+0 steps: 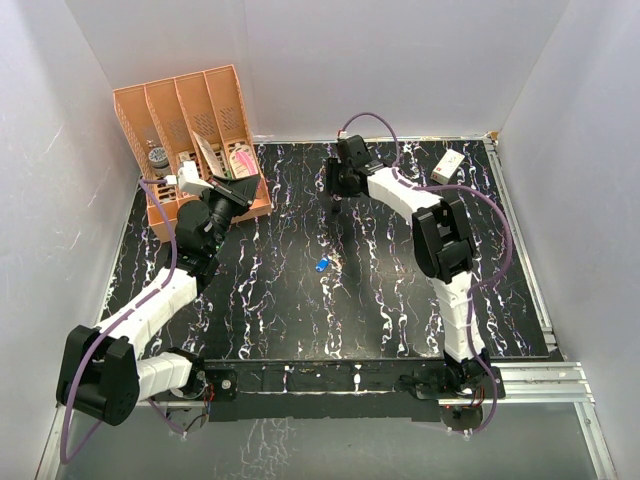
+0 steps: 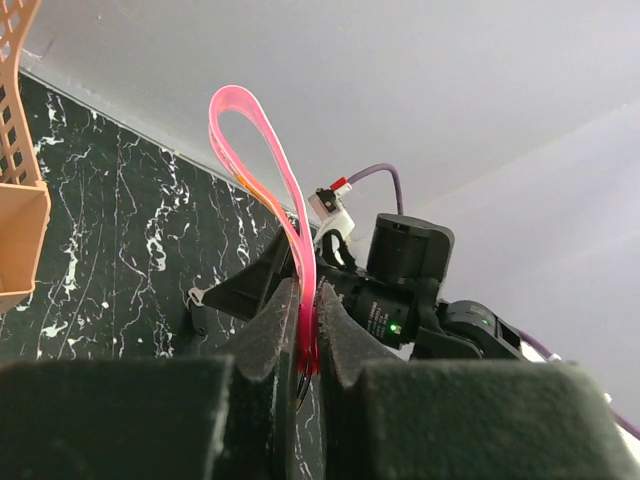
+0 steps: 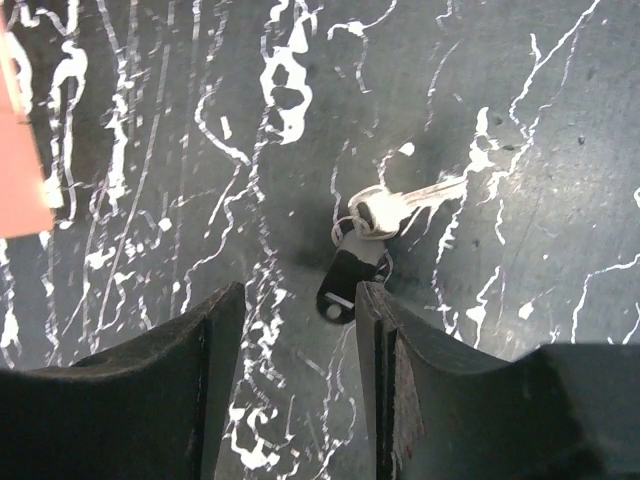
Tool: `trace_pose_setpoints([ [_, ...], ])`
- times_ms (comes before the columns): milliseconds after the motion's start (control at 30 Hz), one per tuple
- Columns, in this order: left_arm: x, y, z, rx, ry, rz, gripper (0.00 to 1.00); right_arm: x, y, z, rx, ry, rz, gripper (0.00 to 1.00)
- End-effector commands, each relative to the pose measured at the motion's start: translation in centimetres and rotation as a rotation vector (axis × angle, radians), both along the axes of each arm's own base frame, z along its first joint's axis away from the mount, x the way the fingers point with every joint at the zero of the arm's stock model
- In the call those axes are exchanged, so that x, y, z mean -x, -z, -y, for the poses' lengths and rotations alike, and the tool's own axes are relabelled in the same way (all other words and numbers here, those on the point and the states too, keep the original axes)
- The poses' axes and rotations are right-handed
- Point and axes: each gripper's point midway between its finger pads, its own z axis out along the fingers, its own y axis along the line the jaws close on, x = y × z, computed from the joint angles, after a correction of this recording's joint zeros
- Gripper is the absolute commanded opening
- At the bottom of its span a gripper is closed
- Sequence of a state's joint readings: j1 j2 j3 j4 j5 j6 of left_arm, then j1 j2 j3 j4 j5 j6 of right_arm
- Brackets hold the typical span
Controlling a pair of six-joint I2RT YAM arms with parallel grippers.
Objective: Put the keys on the keyring
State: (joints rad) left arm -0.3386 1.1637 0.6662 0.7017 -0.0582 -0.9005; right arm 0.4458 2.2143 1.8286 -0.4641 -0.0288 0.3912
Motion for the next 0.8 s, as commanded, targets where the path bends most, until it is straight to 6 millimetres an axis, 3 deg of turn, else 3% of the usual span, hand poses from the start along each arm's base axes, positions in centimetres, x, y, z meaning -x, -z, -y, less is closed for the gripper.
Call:
trace_pose_setpoints([
  [0,0.3,-1.3,-0.6,-0.006,-0.02,0.05,0.0,-2.4,-0.4,0.7,0.03,0.023,0.034,0.46],
  [367,0.5,-1.0,-0.7,-0.009,-0.025,0.044,0.0,-1.5,1.6,1.3,0.095,0.025,-0.016,0.47],
  [767,0.7,-0.9,-0.9,-0.004,-0.032,0.045,0.0,-0.7,3.2,0.0,0.145,-0.002,-0.035,0.49],
])
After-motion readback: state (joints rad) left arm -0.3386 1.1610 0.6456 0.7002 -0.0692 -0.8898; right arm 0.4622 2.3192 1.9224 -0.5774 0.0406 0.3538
